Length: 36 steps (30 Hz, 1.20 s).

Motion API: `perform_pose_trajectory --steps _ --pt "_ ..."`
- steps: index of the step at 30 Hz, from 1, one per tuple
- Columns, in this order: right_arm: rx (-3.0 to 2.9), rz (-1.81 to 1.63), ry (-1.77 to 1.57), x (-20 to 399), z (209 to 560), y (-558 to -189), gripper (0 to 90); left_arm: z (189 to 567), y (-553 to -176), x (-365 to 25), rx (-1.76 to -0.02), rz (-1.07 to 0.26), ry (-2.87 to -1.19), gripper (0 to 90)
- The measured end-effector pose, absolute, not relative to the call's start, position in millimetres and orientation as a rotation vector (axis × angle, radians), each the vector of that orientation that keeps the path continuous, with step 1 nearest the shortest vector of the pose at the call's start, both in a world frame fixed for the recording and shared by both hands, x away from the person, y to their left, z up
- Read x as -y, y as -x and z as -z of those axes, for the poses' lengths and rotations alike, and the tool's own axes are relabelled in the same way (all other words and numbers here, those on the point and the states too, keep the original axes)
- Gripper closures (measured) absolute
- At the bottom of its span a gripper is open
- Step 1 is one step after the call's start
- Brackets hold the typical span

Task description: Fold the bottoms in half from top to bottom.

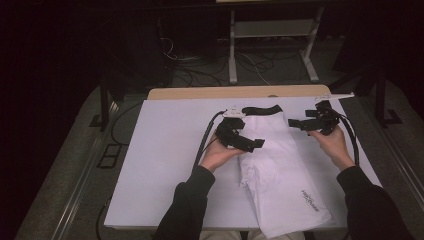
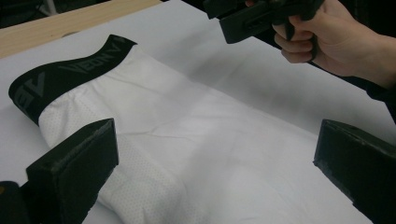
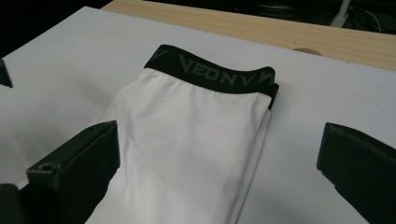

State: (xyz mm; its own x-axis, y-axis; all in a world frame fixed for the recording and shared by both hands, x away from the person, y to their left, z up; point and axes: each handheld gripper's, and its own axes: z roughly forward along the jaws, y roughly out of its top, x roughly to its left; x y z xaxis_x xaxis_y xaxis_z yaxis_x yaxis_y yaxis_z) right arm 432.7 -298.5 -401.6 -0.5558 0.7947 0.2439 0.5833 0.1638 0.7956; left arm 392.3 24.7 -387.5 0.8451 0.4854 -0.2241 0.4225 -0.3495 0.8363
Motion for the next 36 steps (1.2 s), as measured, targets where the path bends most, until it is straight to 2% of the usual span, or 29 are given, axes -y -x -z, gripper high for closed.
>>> perform_pose_trajectory --steps 20,36 --pt "-2.242 -1.352 -1.339 286.6 415.6 -441.0 0.0 390.1 -416.4 -28.0 -0.713 -0.094 -1.956 0.0" --pt "-2.25 -1.34 -1.385 288.9 421.3 -450.2 0.0 411.0 -446.1 -36.6 -0.815 -0.065 -1.968 0.0"
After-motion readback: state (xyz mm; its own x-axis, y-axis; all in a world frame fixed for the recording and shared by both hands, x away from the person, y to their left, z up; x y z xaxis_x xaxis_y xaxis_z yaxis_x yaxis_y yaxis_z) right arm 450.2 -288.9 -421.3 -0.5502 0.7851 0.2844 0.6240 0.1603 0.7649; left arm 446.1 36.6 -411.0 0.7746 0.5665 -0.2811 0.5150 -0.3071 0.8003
